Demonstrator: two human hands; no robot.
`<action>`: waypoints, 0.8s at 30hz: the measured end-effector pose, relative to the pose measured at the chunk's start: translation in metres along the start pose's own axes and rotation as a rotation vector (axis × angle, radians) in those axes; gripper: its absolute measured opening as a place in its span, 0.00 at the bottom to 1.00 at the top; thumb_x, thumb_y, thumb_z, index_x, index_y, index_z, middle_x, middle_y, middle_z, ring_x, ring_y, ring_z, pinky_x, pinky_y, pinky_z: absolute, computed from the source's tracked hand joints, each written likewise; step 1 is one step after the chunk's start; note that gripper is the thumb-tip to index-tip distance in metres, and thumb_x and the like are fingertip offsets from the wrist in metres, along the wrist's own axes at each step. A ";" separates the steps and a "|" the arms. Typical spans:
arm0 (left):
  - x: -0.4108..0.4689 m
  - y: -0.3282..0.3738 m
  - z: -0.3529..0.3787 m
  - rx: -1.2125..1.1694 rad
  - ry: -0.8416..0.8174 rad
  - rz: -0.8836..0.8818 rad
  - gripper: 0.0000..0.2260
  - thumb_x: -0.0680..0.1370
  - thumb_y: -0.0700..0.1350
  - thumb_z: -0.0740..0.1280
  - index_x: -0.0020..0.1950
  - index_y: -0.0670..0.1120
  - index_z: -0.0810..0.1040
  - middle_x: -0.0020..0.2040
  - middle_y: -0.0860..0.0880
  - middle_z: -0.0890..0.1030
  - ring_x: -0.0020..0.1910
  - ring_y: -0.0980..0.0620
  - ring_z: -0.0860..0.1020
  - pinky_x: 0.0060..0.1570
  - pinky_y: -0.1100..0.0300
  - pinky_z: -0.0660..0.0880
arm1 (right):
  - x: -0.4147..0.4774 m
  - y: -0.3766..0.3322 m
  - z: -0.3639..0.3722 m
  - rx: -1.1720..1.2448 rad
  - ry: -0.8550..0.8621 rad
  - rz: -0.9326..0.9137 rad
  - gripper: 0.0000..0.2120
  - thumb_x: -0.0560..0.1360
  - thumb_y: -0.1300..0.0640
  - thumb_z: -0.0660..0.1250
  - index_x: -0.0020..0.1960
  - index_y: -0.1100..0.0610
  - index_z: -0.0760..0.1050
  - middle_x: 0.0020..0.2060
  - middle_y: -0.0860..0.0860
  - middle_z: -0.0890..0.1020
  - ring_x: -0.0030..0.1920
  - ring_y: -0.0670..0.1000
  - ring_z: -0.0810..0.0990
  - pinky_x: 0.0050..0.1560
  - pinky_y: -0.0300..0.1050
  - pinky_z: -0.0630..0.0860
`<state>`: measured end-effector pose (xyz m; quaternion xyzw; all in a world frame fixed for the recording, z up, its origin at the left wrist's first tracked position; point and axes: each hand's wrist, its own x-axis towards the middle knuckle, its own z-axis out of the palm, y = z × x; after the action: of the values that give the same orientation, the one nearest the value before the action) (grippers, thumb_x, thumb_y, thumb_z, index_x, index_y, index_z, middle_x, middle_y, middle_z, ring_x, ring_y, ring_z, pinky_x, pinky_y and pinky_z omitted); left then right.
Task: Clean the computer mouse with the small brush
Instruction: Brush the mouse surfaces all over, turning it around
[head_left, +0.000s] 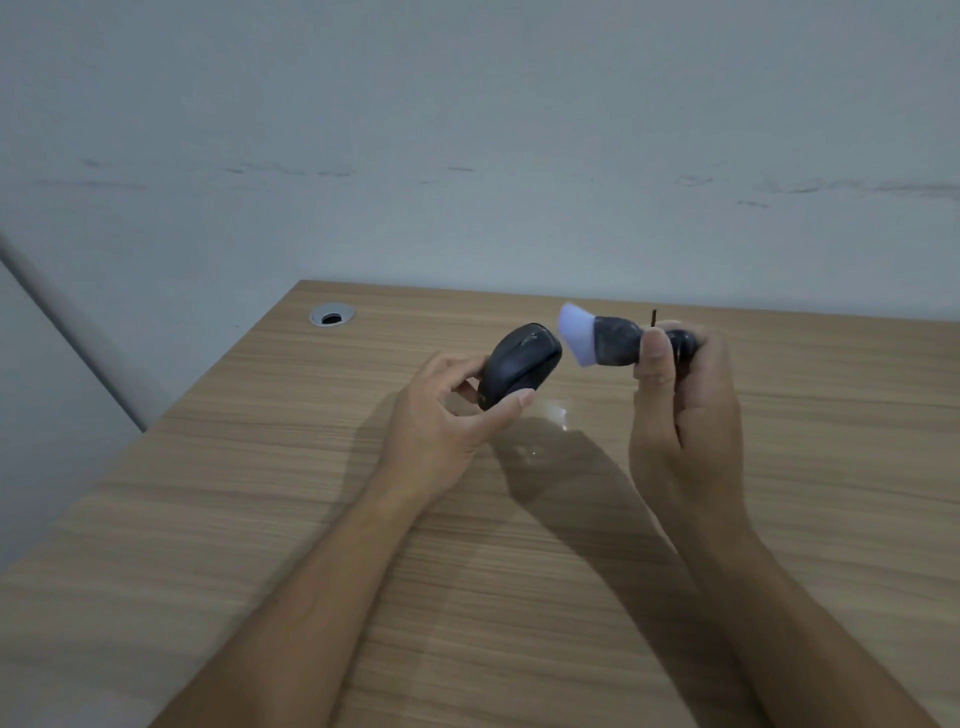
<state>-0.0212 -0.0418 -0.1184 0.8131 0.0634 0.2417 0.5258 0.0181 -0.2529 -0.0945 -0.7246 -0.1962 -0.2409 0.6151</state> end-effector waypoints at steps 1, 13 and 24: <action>0.000 0.000 -0.001 0.003 -0.005 0.004 0.13 0.75 0.55 0.83 0.59 0.61 0.90 0.54 0.55 0.84 0.48 0.61 0.81 0.52 0.73 0.74 | -0.001 0.000 0.001 -0.036 -0.039 -0.029 0.09 0.88 0.47 0.59 0.59 0.52 0.73 0.41 0.43 0.80 0.39 0.42 0.77 0.41 0.31 0.72; -0.003 -0.001 -0.007 -0.020 -0.209 0.117 0.20 0.75 0.48 0.85 0.65 0.55 0.88 0.60 0.57 0.82 0.62 0.56 0.81 0.53 0.62 0.73 | 0.006 0.018 -0.005 -0.146 -0.091 -0.032 0.09 0.87 0.49 0.63 0.62 0.52 0.77 0.41 0.42 0.79 0.32 0.45 0.72 0.36 0.32 0.66; 0.004 -0.009 -0.016 0.050 0.016 0.153 0.20 0.73 0.46 0.85 0.61 0.62 0.86 0.55 0.61 0.81 0.52 0.61 0.80 0.50 0.73 0.71 | 0.005 0.018 -0.009 -0.211 -0.280 -0.190 0.07 0.86 0.50 0.65 0.59 0.53 0.78 0.41 0.51 0.82 0.35 0.55 0.77 0.40 0.46 0.74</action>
<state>-0.0234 -0.0234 -0.1198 0.8264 0.0112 0.2859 0.4849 0.0314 -0.2652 -0.1044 -0.7898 -0.3210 -0.2140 0.4768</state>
